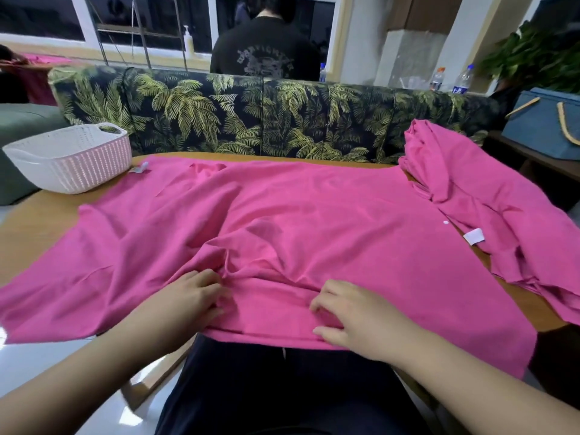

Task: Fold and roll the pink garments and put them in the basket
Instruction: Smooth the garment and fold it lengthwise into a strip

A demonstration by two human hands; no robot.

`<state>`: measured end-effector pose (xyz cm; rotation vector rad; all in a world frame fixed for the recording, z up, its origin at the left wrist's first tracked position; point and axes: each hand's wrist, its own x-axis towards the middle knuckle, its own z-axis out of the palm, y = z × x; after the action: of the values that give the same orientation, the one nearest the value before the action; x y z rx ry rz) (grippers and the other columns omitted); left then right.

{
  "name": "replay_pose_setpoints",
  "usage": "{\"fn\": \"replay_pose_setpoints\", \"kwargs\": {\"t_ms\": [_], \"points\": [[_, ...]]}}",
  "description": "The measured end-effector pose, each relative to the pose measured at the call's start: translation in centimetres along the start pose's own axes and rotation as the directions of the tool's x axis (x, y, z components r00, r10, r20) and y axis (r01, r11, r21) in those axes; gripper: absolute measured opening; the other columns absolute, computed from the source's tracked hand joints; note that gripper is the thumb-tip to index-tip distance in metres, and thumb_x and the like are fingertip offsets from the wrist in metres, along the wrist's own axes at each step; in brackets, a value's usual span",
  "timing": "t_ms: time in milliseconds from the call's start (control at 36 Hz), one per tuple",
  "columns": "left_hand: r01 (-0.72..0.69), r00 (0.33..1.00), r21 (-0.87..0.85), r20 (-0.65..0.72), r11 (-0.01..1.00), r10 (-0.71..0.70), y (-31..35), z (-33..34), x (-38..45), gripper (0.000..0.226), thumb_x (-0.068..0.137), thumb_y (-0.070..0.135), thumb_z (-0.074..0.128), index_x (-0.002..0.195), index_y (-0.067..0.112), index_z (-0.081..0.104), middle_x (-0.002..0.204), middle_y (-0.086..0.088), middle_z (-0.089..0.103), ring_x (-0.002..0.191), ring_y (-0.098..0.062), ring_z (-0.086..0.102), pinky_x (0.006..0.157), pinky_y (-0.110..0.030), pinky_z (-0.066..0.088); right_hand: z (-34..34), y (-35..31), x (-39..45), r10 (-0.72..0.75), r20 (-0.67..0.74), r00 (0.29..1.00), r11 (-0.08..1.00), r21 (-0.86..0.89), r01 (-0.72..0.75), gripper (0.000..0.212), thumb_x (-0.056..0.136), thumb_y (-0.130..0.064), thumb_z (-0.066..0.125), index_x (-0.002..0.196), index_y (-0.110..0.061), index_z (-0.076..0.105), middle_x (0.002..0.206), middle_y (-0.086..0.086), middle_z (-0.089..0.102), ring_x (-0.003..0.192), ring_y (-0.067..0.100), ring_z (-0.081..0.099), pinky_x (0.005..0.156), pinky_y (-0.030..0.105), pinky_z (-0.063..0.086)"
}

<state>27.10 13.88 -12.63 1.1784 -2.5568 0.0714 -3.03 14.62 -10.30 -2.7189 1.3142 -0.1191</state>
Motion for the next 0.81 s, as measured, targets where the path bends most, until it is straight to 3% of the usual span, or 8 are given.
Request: {"fn": "replay_pose_setpoints", "kwargs": {"t_ms": [139,222,306,444,556,667,750,806], "points": [[0.008,0.993,-0.108,0.12,0.994,0.005,-1.0,-0.7,-0.2,0.017,0.069,0.039,0.056,0.084,0.034,0.062,0.083,0.015,0.06,0.079,0.0,0.054,0.075,-0.012,0.04,1.1,-0.1,0.3,0.029,-0.057,0.998,1.0,0.005,-0.029,0.032,0.087,-0.045,0.057,0.108,-0.021,0.059,0.106,-0.006,0.05,0.102,0.013,0.045,0.085,0.029,0.043],[-0.018,0.993,-0.123,0.112,0.992,0.032,-1.1,-0.9,-0.1,0.009,0.069,0.034,0.058,0.073,0.033,0.05,0.074,0.018,0.052,0.071,0.0,0.048,0.07,-0.01,0.038,1.6,0.3,0.1,-0.023,-0.131,0.991,0.999,0.046,0.029,0.025,0.084,-0.044,0.045,0.085,-0.022,0.058,0.09,-0.009,0.05,0.085,0.004,0.04,0.076,0.027,0.045],[-0.078,0.995,-0.042,0.052,0.996,0.08,-0.5,-0.8,0.0,0.011,0.075,0.027,0.054,0.067,0.029,0.046,0.069,0.016,0.047,0.065,-0.006,0.047,0.067,-0.016,0.04,1.7,0.4,0.2,-0.004,-0.188,0.982,0.994,0.111,0.025,0.03,0.085,-0.04,0.038,0.08,-0.02,0.059,0.085,-0.009,0.052,0.081,0.002,0.039,0.075,0.026,0.044],[-0.036,0.995,-0.038,-0.089,0.999,0.033,0.1,-1.4,-0.2,0.01,0.082,0.022,0.046,0.072,0.019,0.049,0.069,0.01,0.049,0.062,-0.012,0.047,0.062,-0.018,0.036,0.6,0.5,2.8,0.029,-0.216,0.976,0.988,0.156,0.005,0.044,0.088,-0.046,0.034,0.111,-0.022,0.061,0.113,-0.008,0.057,0.107,0.012,0.048,0.095,0.03,0.042],[0.001,0.988,-0.06,-0.156,0.998,-0.011,0.4,-2.6,-1.0,0.005,0.086,0.027,0.046,0.085,0.022,0.046,0.073,0.013,0.05,0.064,-0.004,0.04,0.055,-0.019,0.033,0.4,1.0,6.6,0.1,-0.036,0.994,0.972,0.216,-0.09,0.053,0.097,-0.053,0.027,0.143,-0.031,0.041,0.151,-0.005,0.036,0.141,0.014,0.027,0.117,0.034,0.02],[-0.012,0.988,-0.067,-0.155,0.998,0.001,1.6,-3.5,-2.0,0.005,0.088,0.026,0.046,0.088,0.026,0.041,0.075,0.013,0.049,0.063,-0.004,0.04,0.054,-0.018,0.032,0.9,1.4,8.8,0.195,0.149,0.969,0.97,0.117,-0.213,0.048,0.103,-0.046,0.025,0.148,-0.032,0.033,0.159,-0.001,0.02,0.148,0.019,0.012,0.121,0.037,0.007],[0.005,0.996,-0.146,-0.089,0.989,-0.019,1.9,-3.4,-3.3,0.008,0.093,0.034,0.045,0.088,0.034,0.039,0.074,0.021,0.046,0.062,0.0,0.041,0.055,-0.018,0.036,1.3,1.7,9.3,0.233,0.152,0.961,0.97,0.029,-0.24,0.051,0.1,-0.053,0.031,0.149,-0.038,0.027,0.161,-0.003,0.015,0.148,0.021,0.009,0.119,0.048,0.011],[0.126,0.992,-0.304,0.04,0.944,-0.119,1.8,-2.8,-4.3,0.01,0.095,0.045,0.041,0.086,0.042,0.04,0.071,0.022,0.049,0.058,0.001,0.042,0.056,-0.023,0.043,1.5,1.8,9.5,0.236,0.144,0.961,0.971,0.011,-0.24,0.053,0.098,-0.055,0.034,0.148,-0.041,0.026,0.161,-0.003,0.014,0.148,0.021,0.008,0.119,0.049,0.011]]}}
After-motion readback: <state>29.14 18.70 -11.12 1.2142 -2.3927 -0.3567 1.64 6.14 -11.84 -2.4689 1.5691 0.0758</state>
